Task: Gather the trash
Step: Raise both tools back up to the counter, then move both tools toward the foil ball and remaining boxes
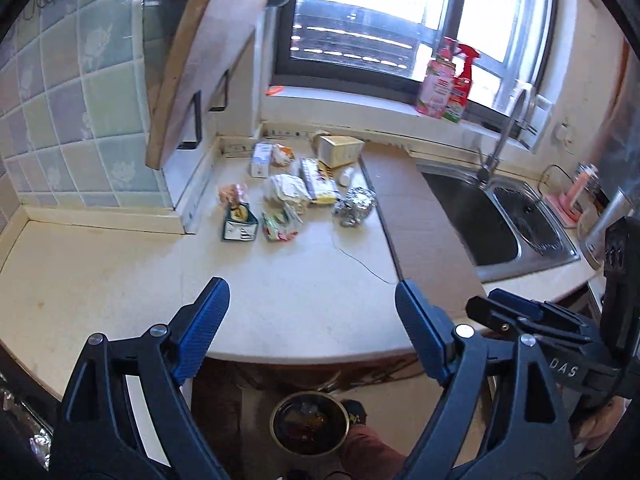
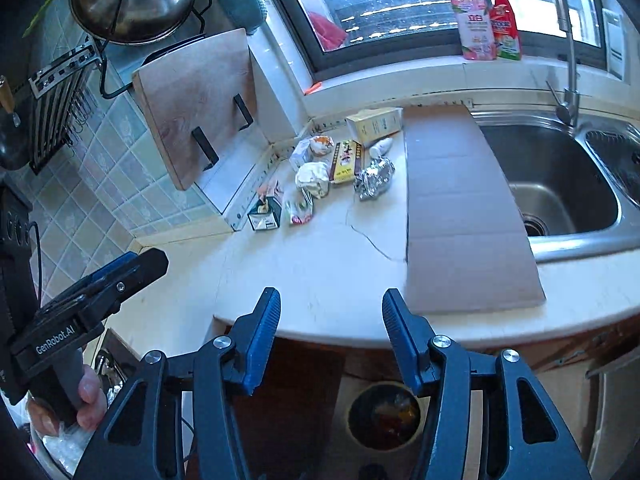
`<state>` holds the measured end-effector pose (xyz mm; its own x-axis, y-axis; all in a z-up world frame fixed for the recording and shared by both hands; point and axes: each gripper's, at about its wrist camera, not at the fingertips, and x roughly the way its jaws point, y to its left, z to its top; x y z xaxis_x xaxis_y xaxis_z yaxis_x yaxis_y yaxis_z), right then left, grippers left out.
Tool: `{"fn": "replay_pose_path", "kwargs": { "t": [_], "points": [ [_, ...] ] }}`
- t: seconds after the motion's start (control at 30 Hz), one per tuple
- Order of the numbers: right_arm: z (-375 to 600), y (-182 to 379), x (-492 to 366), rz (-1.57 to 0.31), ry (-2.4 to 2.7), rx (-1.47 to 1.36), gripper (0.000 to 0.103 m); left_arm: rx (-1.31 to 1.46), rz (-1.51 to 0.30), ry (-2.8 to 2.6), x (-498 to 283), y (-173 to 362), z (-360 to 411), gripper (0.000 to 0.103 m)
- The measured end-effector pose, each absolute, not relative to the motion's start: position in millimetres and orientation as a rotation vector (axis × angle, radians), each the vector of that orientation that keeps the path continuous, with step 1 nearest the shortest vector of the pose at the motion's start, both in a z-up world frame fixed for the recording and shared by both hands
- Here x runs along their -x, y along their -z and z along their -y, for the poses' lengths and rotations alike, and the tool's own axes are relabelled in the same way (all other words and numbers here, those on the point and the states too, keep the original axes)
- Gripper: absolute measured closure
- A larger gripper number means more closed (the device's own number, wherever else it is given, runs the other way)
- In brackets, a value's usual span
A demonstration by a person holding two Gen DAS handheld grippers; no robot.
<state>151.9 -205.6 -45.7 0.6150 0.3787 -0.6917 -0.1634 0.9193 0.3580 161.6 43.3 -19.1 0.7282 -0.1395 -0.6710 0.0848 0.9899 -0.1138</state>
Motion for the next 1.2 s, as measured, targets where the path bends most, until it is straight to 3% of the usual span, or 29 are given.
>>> {"fn": "replay_pose_path", "kwargs": {
  "t": [0.57, 1.2],
  "points": [
    [213, 91, -353, -0.964, -0.427, -0.228, 0.049, 0.089, -0.802, -0.069, -309, 75, -58, 0.020],
    [211, 152, -468, -1.057, -0.433, -0.315, 0.049, 0.165, -0.859, -0.197, -361, 130, -88, 0.020]
  ]
}}
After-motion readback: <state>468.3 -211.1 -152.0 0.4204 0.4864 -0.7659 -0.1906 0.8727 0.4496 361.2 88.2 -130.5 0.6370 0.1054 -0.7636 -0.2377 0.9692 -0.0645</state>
